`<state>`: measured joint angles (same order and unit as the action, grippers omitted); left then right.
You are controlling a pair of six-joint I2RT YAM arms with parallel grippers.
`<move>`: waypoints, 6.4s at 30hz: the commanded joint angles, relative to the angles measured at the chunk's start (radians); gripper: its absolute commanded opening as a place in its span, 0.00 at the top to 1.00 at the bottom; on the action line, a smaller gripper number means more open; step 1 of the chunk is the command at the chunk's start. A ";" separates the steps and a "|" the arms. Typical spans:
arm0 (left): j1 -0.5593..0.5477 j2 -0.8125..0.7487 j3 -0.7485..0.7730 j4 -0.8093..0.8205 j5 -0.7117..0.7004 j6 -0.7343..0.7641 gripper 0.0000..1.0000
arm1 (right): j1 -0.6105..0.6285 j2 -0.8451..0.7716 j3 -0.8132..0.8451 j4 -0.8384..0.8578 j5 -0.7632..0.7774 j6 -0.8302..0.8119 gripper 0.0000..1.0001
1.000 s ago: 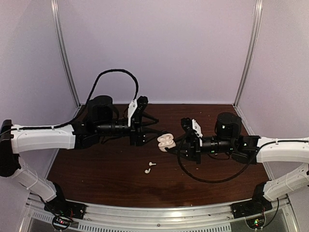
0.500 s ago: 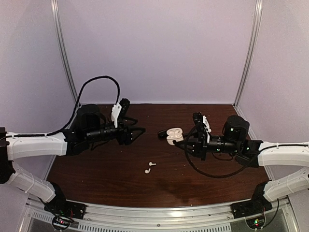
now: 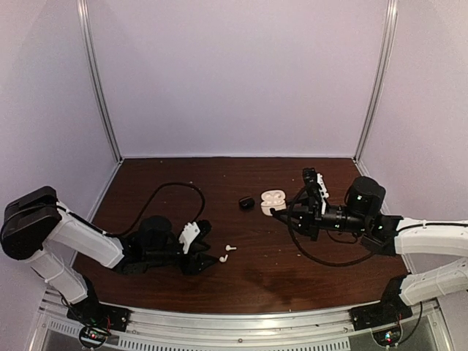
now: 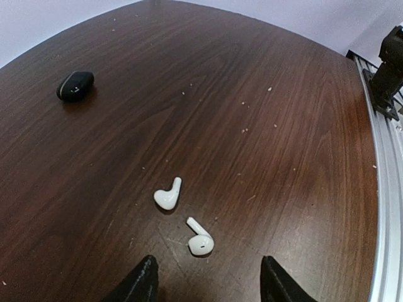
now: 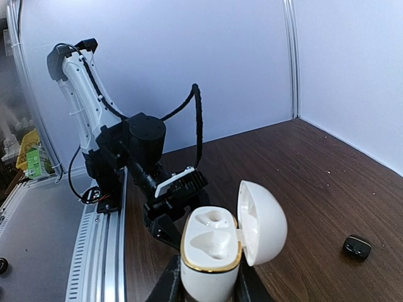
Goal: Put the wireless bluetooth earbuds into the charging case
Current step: Pick up the left earbud from the center of the board, then place the left earbud in the left side groove of the charging case.
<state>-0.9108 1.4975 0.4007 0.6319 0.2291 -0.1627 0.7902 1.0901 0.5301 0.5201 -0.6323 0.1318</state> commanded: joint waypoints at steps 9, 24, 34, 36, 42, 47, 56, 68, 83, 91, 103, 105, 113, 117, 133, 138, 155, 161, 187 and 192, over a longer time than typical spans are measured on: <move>-0.049 0.228 0.154 0.023 -0.138 0.080 0.44 | -0.022 -0.038 -0.016 0.026 -0.016 0.014 1.00; -0.098 0.270 0.192 -0.133 -0.088 0.205 0.37 | -0.035 -0.037 -0.022 0.028 -0.017 0.023 1.00; -0.091 0.324 0.247 -0.225 -0.334 0.184 0.42 | -0.040 -0.033 -0.019 0.026 -0.023 0.027 1.00; -0.081 0.330 0.248 -0.245 -0.369 0.195 0.43 | -0.042 -0.034 -0.018 0.025 -0.023 0.028 1.00; -0.030 0.262 0.184 -0.275 -0.359 0.217 0.44 | -0.047 -0.035 -0.019 0.022 -0.021 0.027 1.00; 0.006 0.203 0.151 -0.290 -0.272 0.175 0.44 | -0.050 -0.033 -0.019 0.022 -0.022 0.029 1.00; 0.064 0.248 0.252 -0.410 -0.278 -0.001 0.46 | -0.052 -0.024 -0.016 0.029 -0.029 0.035 1.00; 0.076 0.168 0.379 -0.563 -0.093 -0.099 0.52 | -0.054 -0.028 -0.013 0.012 -0.020 0.035 1.00; 0.071 0.326 0.709 -0.990 -0.125 -0.135 0.58 | -0.054 -0.035 -0.013 0.005 -0.023 0.031 1.00; 0.041 0.401 0.766 -1.068 -0.157 -0.124 0.61 | -0.054 -0.028 -0.015 0.013 -0.025 0.034 1.00; 0.015 0.419 0.787 -1.078 -0.184 -0.076 0.72 | -0.054 -0.030 -0.015 0.006 -0.018 0.031 1.00; 0.011 0.418 0.788 -1.077 -0.198 -0.067 0.74 | -0.054 -0.031 -0.015 0.006 -0.018 0.031 1.00; 0.008 0.370 0.762 -1.025 -0.211 -0.050 0.77 | -0.054 -0.030 -0.013 0.006 -0.014 0.031 1.00; 0.007 0.339 0.736 -0.984 -0.214 -0.036 0.80 | -0.055 -0.029 -0.014 0.006 -0.012 0.031 1.00; 0.007 0.062 0.650 -0.803 -0.266 0.079 0.83 | -0.053 0.010 -0.029 0.114 -0.068 0.037 1.00; 0.007 -0.069 0.622 -0.751 -0.267 0.150 0.83 | -0.052 0.037 -0.028 0.149 -0.086 0.034 1.00; -0.135 -0.269 0.569 -0.639 -0.289 0.397 0.82 | -0.015 0.296 -0.006 0.454 -0.150 -0.004 1.00; -0.183 -0.268 0.573 -0.597 -0.282 0.440 0.82 | 0.023 0.315 -0.009 0.462 -0.131 -0.108 1.00; -0.268 -0.196 0.612 -0.586 -0.247 0.523 0.83 | 0.061 0.340 0.016 0.473 -0.122 -0.101 1.00; -0.270 -0.182 0.617 -0.592 -0.255 0.535 0.83 | 0.062 0.345 0.021 0.477 -0.148 -0.094 1.00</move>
<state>-1.1755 1.3041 0.9874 -0.0010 -0.0223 0.3481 0.8467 1.4372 0.5213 0.9733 -0.7559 0.0147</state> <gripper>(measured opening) 0.176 0.225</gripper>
